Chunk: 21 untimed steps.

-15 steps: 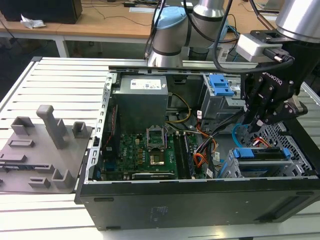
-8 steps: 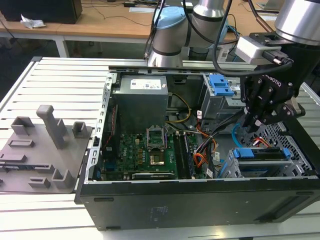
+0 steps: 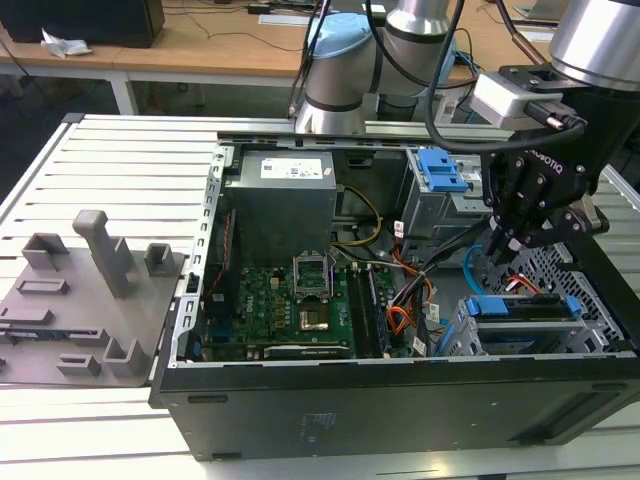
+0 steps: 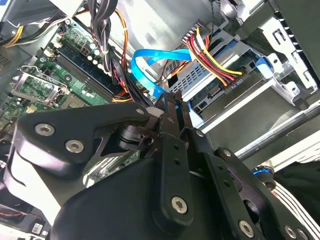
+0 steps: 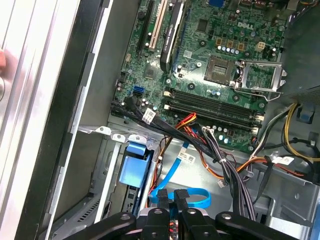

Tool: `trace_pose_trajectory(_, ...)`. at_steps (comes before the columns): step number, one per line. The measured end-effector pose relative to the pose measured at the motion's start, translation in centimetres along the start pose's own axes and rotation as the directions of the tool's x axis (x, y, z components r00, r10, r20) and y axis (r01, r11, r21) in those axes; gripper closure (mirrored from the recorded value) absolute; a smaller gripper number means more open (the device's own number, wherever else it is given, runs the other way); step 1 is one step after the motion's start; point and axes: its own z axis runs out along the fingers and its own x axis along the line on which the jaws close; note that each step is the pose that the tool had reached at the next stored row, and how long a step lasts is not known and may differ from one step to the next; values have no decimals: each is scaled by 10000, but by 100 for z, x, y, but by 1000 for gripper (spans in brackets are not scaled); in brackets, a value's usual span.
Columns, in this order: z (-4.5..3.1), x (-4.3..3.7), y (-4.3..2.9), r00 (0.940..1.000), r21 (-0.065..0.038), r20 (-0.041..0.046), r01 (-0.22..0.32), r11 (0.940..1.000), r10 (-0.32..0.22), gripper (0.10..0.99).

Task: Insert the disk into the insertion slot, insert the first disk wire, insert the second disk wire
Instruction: 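Insert the second disk wire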

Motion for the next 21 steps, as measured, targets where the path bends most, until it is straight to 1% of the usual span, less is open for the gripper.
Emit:
trace_pose_trajectory(1,0,19,5,10000,-1,-4,-1,10000,1,922)
trace_pose_trajectory(4,10,124,32,10000,0,-3,-1,10000,1,922)
trace_pose_trajectory(7,24,169,41,10000,0,-4,0,10000,0,922)
trace_pose_trajectory(12,115,183,20,10000,-3,-3,-1,10000,1,922)
trace_pose_trajectory(14,177,183,13,10000,-3,-3,0,10000,0,922)
trace_pose_trajectory(21,188,183,12,10000,-6,-3,-29,10000,29,922)
